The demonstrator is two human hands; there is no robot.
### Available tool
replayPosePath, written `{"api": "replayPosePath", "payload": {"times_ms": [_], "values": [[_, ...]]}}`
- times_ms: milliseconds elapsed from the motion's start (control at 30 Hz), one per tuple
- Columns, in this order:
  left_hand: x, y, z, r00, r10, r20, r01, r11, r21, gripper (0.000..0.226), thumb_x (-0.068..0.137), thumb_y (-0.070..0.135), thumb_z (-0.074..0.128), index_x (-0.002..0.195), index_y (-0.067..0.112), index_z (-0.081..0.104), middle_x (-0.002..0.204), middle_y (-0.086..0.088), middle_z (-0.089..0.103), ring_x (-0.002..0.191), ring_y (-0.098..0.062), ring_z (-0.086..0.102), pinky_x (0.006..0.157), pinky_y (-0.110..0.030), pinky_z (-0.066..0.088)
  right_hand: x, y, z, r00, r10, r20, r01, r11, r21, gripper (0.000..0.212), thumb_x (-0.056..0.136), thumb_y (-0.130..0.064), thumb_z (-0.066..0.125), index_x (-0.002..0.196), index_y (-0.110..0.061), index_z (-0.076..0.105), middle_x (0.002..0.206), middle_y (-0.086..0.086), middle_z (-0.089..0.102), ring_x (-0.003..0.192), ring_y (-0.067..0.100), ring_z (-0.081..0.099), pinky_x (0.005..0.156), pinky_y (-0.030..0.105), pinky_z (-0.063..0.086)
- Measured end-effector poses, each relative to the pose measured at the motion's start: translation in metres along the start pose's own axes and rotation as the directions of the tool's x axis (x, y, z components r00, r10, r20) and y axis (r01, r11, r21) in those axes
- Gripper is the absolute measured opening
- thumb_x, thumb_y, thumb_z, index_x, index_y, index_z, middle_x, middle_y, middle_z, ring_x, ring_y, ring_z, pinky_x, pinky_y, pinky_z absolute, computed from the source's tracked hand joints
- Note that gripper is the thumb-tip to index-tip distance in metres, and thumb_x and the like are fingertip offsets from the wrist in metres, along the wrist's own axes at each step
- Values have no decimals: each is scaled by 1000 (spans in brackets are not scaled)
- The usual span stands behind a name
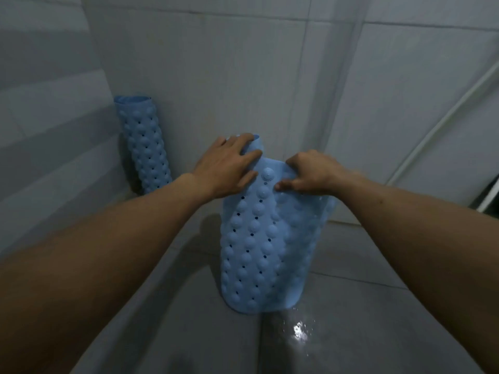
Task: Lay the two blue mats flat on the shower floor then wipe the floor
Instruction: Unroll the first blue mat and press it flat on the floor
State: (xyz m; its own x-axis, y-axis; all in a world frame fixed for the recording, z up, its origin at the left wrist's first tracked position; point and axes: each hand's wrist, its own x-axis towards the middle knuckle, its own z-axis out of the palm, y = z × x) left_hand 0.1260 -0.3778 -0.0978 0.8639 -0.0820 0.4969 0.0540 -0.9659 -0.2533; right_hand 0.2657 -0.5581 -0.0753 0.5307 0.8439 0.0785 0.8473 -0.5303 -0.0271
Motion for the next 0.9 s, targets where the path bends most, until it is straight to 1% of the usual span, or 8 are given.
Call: {"api": "replayPosePath", "payload": {"times_ms": [133,267,367,500,600,700,800,900], "values": [[3,-3,-15,990,-92,102,95,995,-29,49,87,52,58,116,12,56,146,-11,34,100,-33,56,92,-37,36,-11,-10,-2,993,-39,-108,32,998,-61,40,81,-62,66,84,-24,56,80,2,56,80,28,57,67,33,40],[-3,-24,-32,984,-97,149,120,980,-158,53,74,60,69,105,19,54,110,1,56,93,-22,55,85,-36,34,-25,-20,-27,979,-64,-194,53,997,-61,37,80,-60,69,82,-24,59,77,1,56,81,29,57,68,34,41],[-9,-36,-42,975,-124,186,160,968,-192,47,68,54,76,98,24,54,95,6,61,86,-19,55,81,-36,37,-31,-28,-53,958,-86,-275,85,996,-16,39,80,-55,72,92,-19,69,75,0,60,81,28,59,70,34,46],[-11,-48,-52,927,-232,297,330,879,-344,37,67,40,83,85,19,59,83,2,64,78,-23,61,70,-37,49,-38,-22,-81,914,-50,-404,89,993,80,39,77,-51,77,76,-15,63,63,-3,55,70,28,57,66,34,47],[-18,-55,-53,882,-275,382,423,820,-386,33,67,35,85,88,18,67,84,1,69,78,-20,64,71,-37,52,-51,-11,-100,887,20,-462,72,981,181,38,75,-50,78,70,-15,64,63,0,61,68,25,61,66,37,51],[-39,-60,-38,859,-337,385,489,761,-426,35,68,32,86,96,17,72,88,1,71,84,-19,67,74,-33,52,-67,-4,-117,861,101,-498,41,963,266,34,73,-46,82,71,-14,71,67,4,67,64,20,61,66,40,54],[-53,-61,-25,839,-367,402,524,744,-415,39,68,33,86,100,15,74,96,-1,73,90,-20,66,86,-37,52,-78,3,-121,835,168,-524,1,952,306,33,70,-50,83,74,-19,75,68,1,70,69,23,68,68,42,58],[-53,-62,-22,836,-393,383,534,742,-406,28,71,34,84,87,14,72,83,-2,70,82,-22,63,73,-34,49,-87,13,-117,838,208,-505,-104,969,225,38,69,-61,79,71,-24,72,70,-4,69,73,23,66,70,38,55]]}}
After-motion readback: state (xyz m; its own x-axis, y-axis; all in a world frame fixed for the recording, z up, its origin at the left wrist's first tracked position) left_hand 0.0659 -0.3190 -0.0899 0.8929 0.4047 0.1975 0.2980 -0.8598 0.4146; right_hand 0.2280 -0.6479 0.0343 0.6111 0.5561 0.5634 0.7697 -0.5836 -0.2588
